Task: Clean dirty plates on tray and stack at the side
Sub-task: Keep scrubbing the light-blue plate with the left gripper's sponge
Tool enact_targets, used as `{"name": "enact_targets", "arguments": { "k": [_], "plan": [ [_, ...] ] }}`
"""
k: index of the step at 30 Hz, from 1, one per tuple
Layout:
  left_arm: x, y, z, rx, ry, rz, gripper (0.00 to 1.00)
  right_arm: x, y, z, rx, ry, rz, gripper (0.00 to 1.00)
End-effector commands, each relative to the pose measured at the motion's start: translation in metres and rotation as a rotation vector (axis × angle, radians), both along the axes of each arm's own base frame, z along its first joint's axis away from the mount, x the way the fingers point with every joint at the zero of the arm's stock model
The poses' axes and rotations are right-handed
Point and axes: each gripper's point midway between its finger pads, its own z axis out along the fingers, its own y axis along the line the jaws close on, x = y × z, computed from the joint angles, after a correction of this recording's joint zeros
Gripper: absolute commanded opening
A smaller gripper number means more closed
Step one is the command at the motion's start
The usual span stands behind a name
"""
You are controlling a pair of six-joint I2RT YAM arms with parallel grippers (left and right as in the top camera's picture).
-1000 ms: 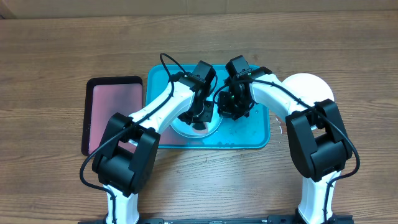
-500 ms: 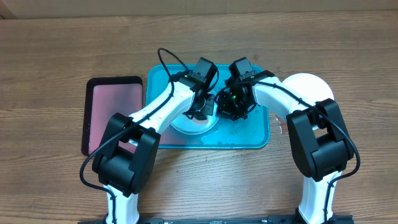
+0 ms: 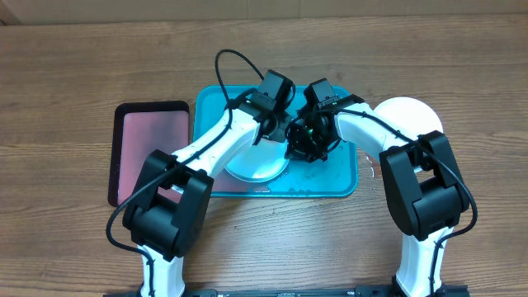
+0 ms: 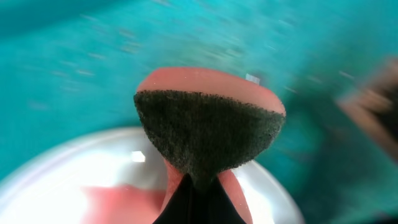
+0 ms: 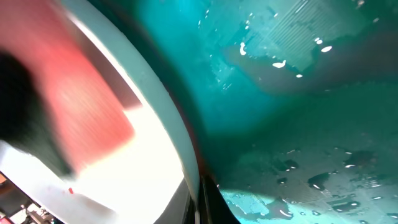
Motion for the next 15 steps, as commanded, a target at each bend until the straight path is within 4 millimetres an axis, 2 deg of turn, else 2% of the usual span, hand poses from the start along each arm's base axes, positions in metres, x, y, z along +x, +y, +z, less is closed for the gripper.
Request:
{"name": "enact_targets", "arguments": {
  "k": [1, 5, 10, 13, 15],
  "plan": [
    [0.025, 0.050, 0.006, 0.187, -0.099, 0.134, 0.04, -0.010, -0.006, -0.015, -0.045, 0.027, 0.008, 0.04],
    [0.014, 0.088, 0.005, 0.324, -0.070, 0.243, 0.04, -0.010, -0.006, -0.015, -0.045, 0.026, 0.010, 0.04],
    [-0.021, 0.108, -0.004, 0.424, 0.071, 0.251, 0.04, -0.010, -0.006, -0.015, -0.044, 0.025, 0.010, 0.04],
    [-0.045, 0.103, -0.012, 0.402, 0.191, 0.191, 0.04, -0.010, -0.006, -0.015, -0.044, 0.025, 0.010, 0.04],
    [-0.059, 0.082, -0.019, 0.310, 0.281, 0.048, 0.04, -0.010, -0.006, -0.015, -0.044, 0.025, 0.010, 0.04]
  ]
}}
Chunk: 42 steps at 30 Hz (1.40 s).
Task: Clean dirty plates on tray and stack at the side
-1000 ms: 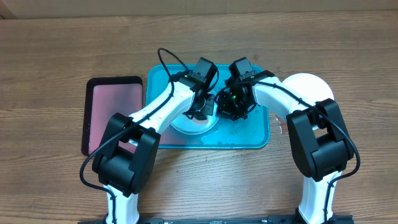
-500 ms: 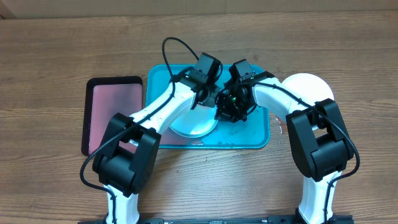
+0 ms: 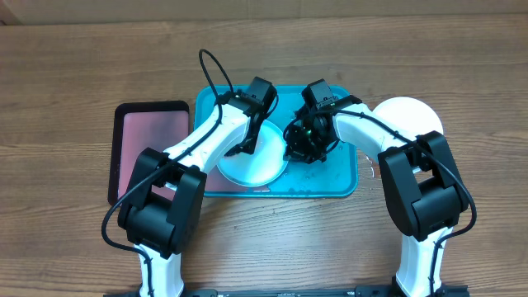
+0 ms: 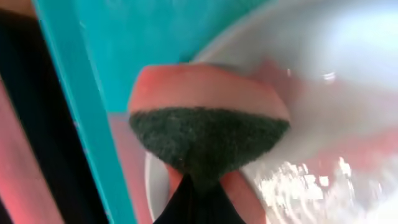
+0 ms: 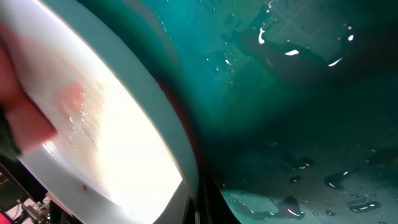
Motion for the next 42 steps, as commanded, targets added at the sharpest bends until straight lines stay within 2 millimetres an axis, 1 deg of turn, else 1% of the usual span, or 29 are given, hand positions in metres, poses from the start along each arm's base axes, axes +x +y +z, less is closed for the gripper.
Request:
{"name": "enact_targets", "arguments": {
  "k": [1, 4, 6, 9, 10, 12, 13, 16, 18, 19, 21, 25, 27, 29, 31, 33, 35, 37, 42],
  "plan": [
    [-0.023, -0.036, -0.012, -0.192, 0.171, -0.163, 0.04, -0.007, -0.009, -0.016, -0.049, 0.026, -0.004, 0.04],
    [-0.050, -0.077, -0.011, -0.428, 0.314, -0.372, 0.04, -0.007, -0.009, -0.016, -0.049, 0.025, -0.004, 0.04],
    [-0.061, -0.093, -0.006, -0.528, 0.354, -0.442, 0.04, -0.007, -0.009, -0.016, -0.049, 0.025, -0.004, 0.04],
    [-0.062, -0.100, -0.004, -0.570, 0.354, -0.482, 0.04, -0.007, -0.009, -0.016, -0.049, 0.025, -0.004, 0.04],
    [-0.053, -0.101, -0.005, -0.558, 0.318, -0.486, 0.04, -0.007, -0.009, -0.016, -0.049, 0.025, -0.004, 0.04],
    [-0.039, -0.096, -0.007, -0.515, 0.261, -0.440, 0.04, -0.007, -0.009, -0.016, -0.049, 0.025, -0.004, 0.04],
    [-0.028, -0.090, -0.009, -0.473, 0.217, -0.392, 0.04, -0.007, -0.009, -0.016, -0.049, 0.025, -0.004, 0.04],
    [0.009, -0.068, -0.008, -0.344, 0.049, -0.221, 0.04, -0.007, -0.009, -0.016, -0.049, 0.026, -0.004, 0.04],
    [0.029, -0.055, -0.004, -0.278, -0.051, -0.137, 0.04, -0.007, -0.009, -0.016, -0.050, 0.026, -0.004, 0.04],
    [0.040, -0.045, 0.000, -0.234, -0.118, -0.069, 0.04, -0.007, -0.009, -0.016, -0.050, 0.026, -0.004, 0.04],
    [0.049, -0.029, 0.005, -0.174, -0.189, 0.030, 0.04, -0.008, -0.009, -0.016, -0.050, 0.025, 0.000, 0.04],
    [0.050, -0.010, 0.008, -0.121, -0.215, 0.118, 0.04, -0.008, -0.012, -0.017, -0.068, 0.015, 0.017, 0.04],
    [0.047, -0.001, 0.011, -0.123, -0.195, 0.176, 0.04, -0.007, -0.020, -0.021, -0.118, 0.006, 0.012, 0.04],
    [0.044, 0.006, 0.018, -0.141, -0.163, 0.227, 0.04, -0.006, -0.029, -0.024, -0.172, -0.005, 0.007, 0.04],
    [0.043, 0.006, 0.028, -0.192, -0.117, 0.257, 0.04, -0.006, -0.036, -0.023, -0.212, -0.015, 0.004, 0.04],
    [0.042, 0.001, 0.039, -0.256, -0.076, 0.266, 0.04, -0.002, -0.047, -0.013, -0.275, -0.045, -0.003, 0.04],
    [0.041, 0.001, 0.043, -0.254, -0.068, 0.265, 0.04, 0.003, -0.056, -0.001, -0.324, -0.082, -0.012, 0.04],
    [0.040, 0.000, 0.043, -0.260, -0.060, 0.265, 0.04, 0.009, -0.066, 0.016, -0.379, -0.134, -0.025, 0.04],
    [0.036, -0.006, 0.039, -0.292, -0.036, 0.266, 0.04, 0.023, -0.096, 0.069, -0.524, -0.304, -0.081, 0.04]
  ]
}}
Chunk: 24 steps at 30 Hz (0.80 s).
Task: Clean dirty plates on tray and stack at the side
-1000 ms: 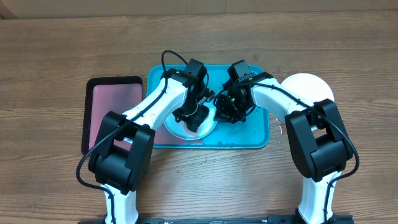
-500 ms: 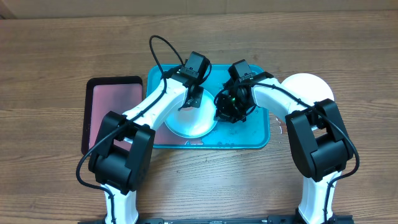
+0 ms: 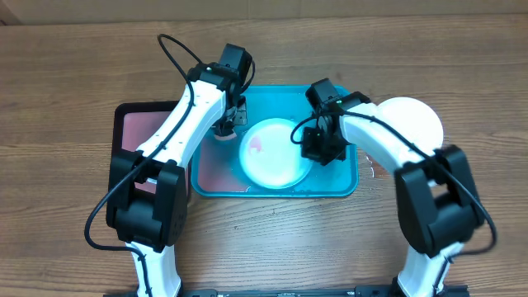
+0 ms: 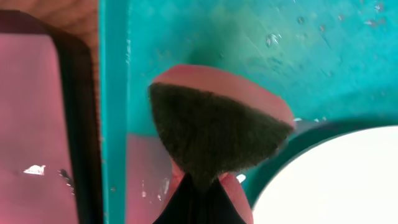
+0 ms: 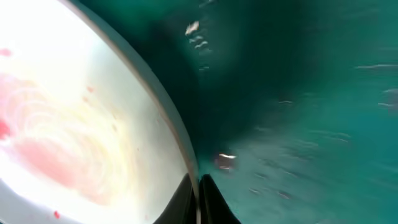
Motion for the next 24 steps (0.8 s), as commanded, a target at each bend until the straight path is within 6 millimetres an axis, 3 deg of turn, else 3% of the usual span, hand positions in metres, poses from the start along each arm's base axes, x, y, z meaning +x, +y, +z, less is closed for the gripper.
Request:
{"name": "enact_targets", "arguments": {
  "k": [1, 6, 9, 24],
  "plan": [
    [-0.001, -0.011, -0.002, -0.047, 0.012, 0.010, 0.04, 0.028, -0.038, 0.058, -0.189, -0.245, -0.043, 0.04],
    [-0.001, -0.017, -0.003, -0.081, 0.017, 0.004, 0.04, 0.028, -0.077, 0.109, -0.402, -0.414, -0.142, 0.04],
    [-0.001, -0.018, -0.003, -0.087, 0.019, 0.003, 0.04, 0.025, -0.090, 0.130, -0.493, -0.483, -0.180, 0.04],
    [-0.002, -0.019, -0.003, -0.091, 0.021, 0.002, 0.04, 0.004, -0.074, 0.202, -0.870, -0.847, -0.150, 0.04]
  ]
}}
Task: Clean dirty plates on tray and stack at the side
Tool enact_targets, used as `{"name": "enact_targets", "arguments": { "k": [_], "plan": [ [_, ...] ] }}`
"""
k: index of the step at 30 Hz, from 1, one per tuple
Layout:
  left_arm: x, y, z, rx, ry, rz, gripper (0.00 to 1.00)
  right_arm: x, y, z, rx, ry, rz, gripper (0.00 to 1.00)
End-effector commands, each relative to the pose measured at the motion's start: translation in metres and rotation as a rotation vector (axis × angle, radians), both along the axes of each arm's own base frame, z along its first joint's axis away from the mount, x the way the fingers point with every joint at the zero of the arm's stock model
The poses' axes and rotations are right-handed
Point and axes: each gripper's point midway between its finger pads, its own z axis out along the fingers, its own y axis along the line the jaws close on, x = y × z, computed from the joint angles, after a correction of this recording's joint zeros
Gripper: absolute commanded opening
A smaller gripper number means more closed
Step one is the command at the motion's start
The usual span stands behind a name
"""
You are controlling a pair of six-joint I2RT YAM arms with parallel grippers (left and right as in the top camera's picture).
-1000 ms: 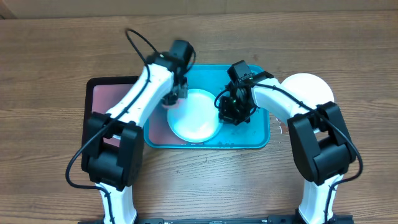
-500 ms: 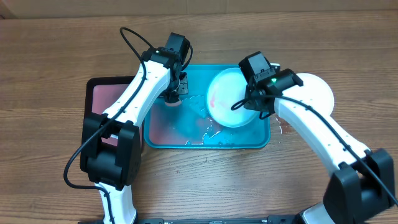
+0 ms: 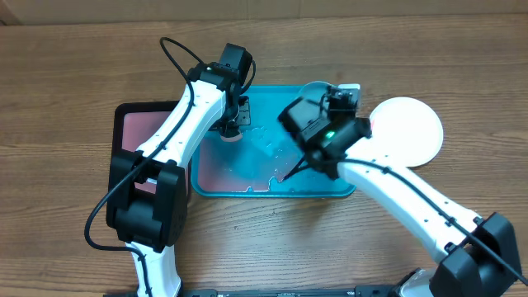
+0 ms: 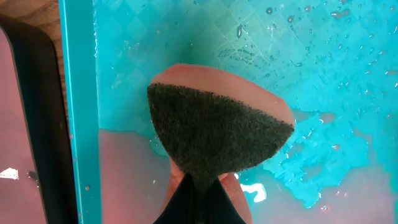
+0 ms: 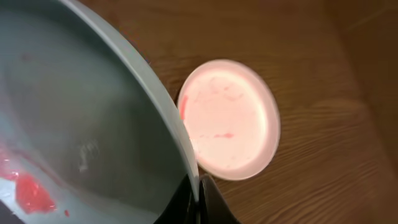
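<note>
My right gripper (image 5: 198,186) is shut on the rim of a white plate (image 5: 81,124), held tilted in the air. Red smears show at the plate's lower left. Below it a second white plate (image 5: 230,118) with faint pink marks lies on the wooden table to the right of the teal tray (image 3: 280,194). Wet pink water pools in the tray. My left gripper (image 4: 199,186) is shut on a pink sponge with a dark scouring face (image 4: 217,130), low over the tray's far left part.
A dark-rimmed pink tray (image 3: 148,157) lies left of the teal tray, close to the left arm. The right arm (image 3: 396,194) reaches across the table's right front. Bare wooden table surrounds both trays.
The plate lay flat in the teal tray with my right gripper on its rim. Now it is up off the tray, tilted, over the tray's far right near the other plate. The sponge has hardly moved.
The sponge was at the plate's far edge while my right gripper held the rim. Then it was on the plate's left part. Later it was off the plate at the tray's far left, the plate showing a pink smear. Now the plate is raised.
</note>
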Motion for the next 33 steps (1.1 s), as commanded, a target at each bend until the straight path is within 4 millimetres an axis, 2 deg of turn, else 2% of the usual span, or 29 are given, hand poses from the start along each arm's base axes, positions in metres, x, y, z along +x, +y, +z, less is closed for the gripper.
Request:
{"name": "enact_targets", "arguments": {
  "k": [1, 7, 11, 16, 33],
  "plan": [
    [0.001, -0.005, -0.001, -0.013, 0.002, 0.013, 0.04, 0.001, 0.000, 0.052, -0.098, -0.248, -0.029, 0.04],
    [0.001, -0.005, -0.001, -0.013, 0.002, 0.013, 0.04, -0.007, 0.017, 0.071, -0.182, -0.332, 0.034, 0.04],
    [0.001, -0.005, -0.001, -0.013, 0.003, 0.013, 0.04, -0.010, 0.022, 0.073, -0.199, -0.337, 0.054, 0.04],
    [0.001, -0.005, -0.001, -0.013, 0.003, 0.013, 0.04, -0.015, 0.016, 0.065, -0.119, -0.345, -0.007, 0.04],
    [0.000, -0.005, -0.002, -0.012, 0.006, 0.012, 0.04, -0.015, 0.007, 0.080, -0.203, -0.402, -0.014, 0.04]
  ]
}}
